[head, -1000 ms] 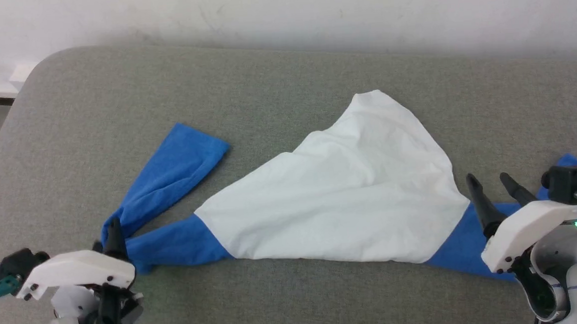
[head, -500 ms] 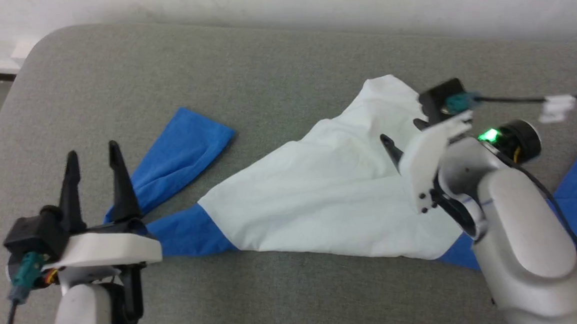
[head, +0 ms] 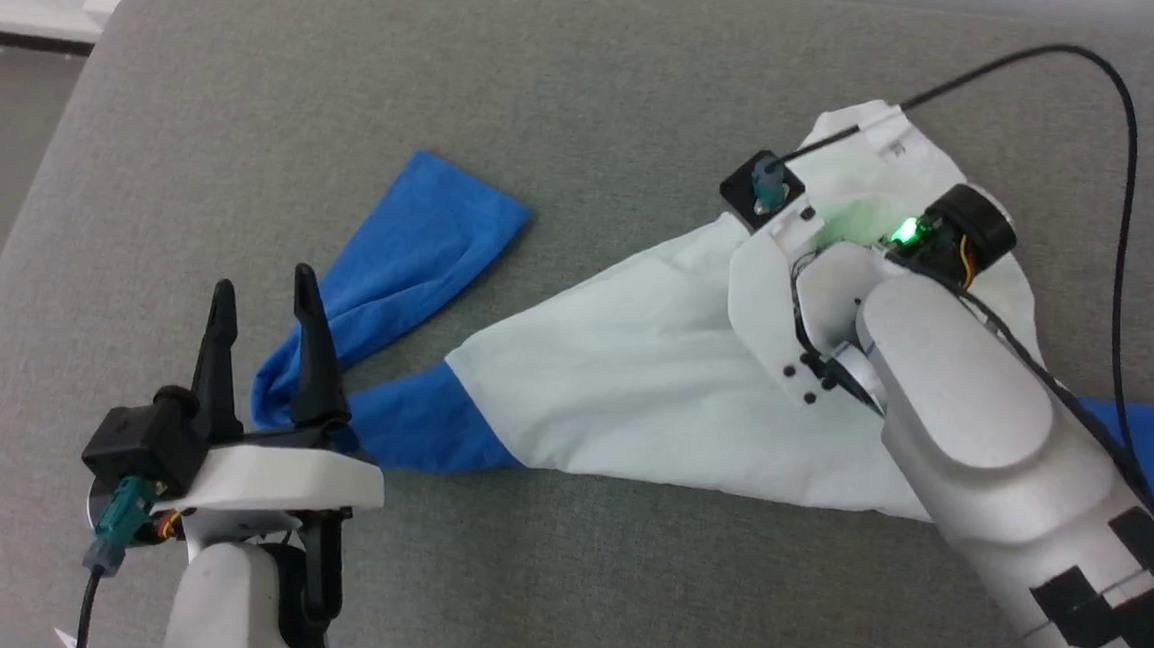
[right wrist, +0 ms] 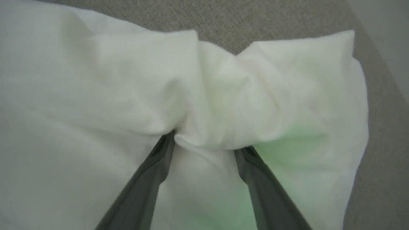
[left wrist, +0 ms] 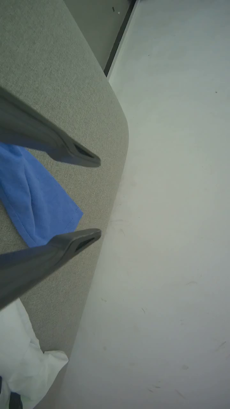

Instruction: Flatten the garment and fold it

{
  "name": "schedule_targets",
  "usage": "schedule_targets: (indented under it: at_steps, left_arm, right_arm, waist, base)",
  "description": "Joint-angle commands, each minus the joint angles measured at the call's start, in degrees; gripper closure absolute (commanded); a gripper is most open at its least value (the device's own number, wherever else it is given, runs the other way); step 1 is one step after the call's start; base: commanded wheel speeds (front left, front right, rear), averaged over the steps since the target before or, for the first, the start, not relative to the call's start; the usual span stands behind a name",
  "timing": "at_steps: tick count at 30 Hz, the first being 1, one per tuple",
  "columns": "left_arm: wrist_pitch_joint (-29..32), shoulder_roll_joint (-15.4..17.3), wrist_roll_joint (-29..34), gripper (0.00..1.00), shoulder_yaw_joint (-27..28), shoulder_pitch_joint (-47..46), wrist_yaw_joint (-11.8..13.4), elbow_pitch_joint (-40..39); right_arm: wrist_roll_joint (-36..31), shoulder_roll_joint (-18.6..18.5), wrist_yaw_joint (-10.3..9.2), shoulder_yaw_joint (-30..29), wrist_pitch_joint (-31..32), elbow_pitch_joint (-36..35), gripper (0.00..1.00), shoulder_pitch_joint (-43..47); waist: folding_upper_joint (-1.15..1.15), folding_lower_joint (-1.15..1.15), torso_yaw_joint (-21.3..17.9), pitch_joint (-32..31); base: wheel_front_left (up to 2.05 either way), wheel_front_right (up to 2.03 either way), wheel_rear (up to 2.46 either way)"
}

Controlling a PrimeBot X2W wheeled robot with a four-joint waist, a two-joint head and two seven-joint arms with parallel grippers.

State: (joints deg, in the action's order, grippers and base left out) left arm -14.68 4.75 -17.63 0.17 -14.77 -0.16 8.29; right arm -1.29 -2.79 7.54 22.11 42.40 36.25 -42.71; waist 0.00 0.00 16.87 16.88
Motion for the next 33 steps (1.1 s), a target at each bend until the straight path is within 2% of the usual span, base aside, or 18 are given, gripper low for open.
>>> schedule_targets:
  at_steps: [1,2,6,10,14,23,24,25,29,33]
  left_arm:
    - [-0.3,-0.4,0.1,0.00,0.1,-0.7,-0.6,0.1]
    - [-0.3,-0.5,0.3,0.00,0.1,-0.7,-0.8,0.1]
    - [-0.3,-1.1,0.6,0.00,0.1,-0.8,-1.3,-0.3]
    - [-0.3,-1.4,0.7,0.00,0.0,-1.3,-1.9,-1.1]
    - [-0.3,-1.7,0.8,0.00,-0.6,-2.1,-2.6,-1.3]
    - [-0.3,-1.8,0.2,0.00,-1.7,-3.1,-2.6,-0.9]
    - [-0.3,-1.9,0.0,0.00,-1.8,-3.1,-2.5,-0.8]
    - [-0.3,-1.9,-0.1,0.00,-2.0,-3.1,-2.4,-0.7]
    - [-0.3,-1.9,-0.2,0.00,-1.9,-2.8,-2.2,-0.2]
    - [-0.3,-1.9,0.5,0.00,-1.5,-2.1,-2.5,0.4]
  right_arm:
    - [-0.1,-0.3,-0.05,0.5,0.8,1.9,0.77,0.4]
    - [0.1,-0.4,-0.05,0.6,0.9,2.4,1.00,-0.1]
    - [1.1,-1.1,-0.05,0.0,-0.2,2.9,1.00,-2.9]
    - [0.1,-1.4,-0.05,-5.0,-3.1,2.8,1.00,-7.2]
    - [-3.1,-1.1,-0.05,-11.0,-7.0,3.7,1.00,-12.2]
    - [-11.0,-0.3,-0.05,-16.0,-16.0,9.5,1.00,-19.1]
    - [-11.7,-0.3,-0.05,-16.0,-16.8,10.4,0.87,-19.3]
    - [-11.9,-0.3,-0.05,-16.1,-17.1,11.5,0.00,-19.3]
    - [-10.0,-0.1,-0.05,-17.8,-21.1,13.3,0.00,-19.7]
    - [-3.4,-0.1,-0.05,-17.8,-28.4,12.7,0.00,-18.3]
  waist:
    - [0.00,0.00,1.2,1.1]
    - [0.00,0.00,1.3,1.3]
    - [0.00,0.00,2.0,2.1]
    - [0.00,0.00,3.0,3.2]
    - [0.00,0.00,4.4,4.4]
    - [0.00,0.00,6.1,5.8]
    - [0.00,0.00,6.1,5.8]
    - [0.00,0.00,6.0,5.6]
    - [0.00,0.00,5.0,4.2]
    - [0.00,0.00,3.5,1.4]
  base:
    - [0.00,0.00,0.00]
    - [0.00,0.00,0.00]
    - [0.00,0.00,0.00]
    - [0.00,0.00,0.00]
    - [0.00,0.00,0.00]
    - [0.00,0.00,0.00]
    - [0.00,0.00,0.00]
    - [0.00,0.00,0.00]
    - [0.00,0.00,0.00]
    - [0.00,0.00,0.00]
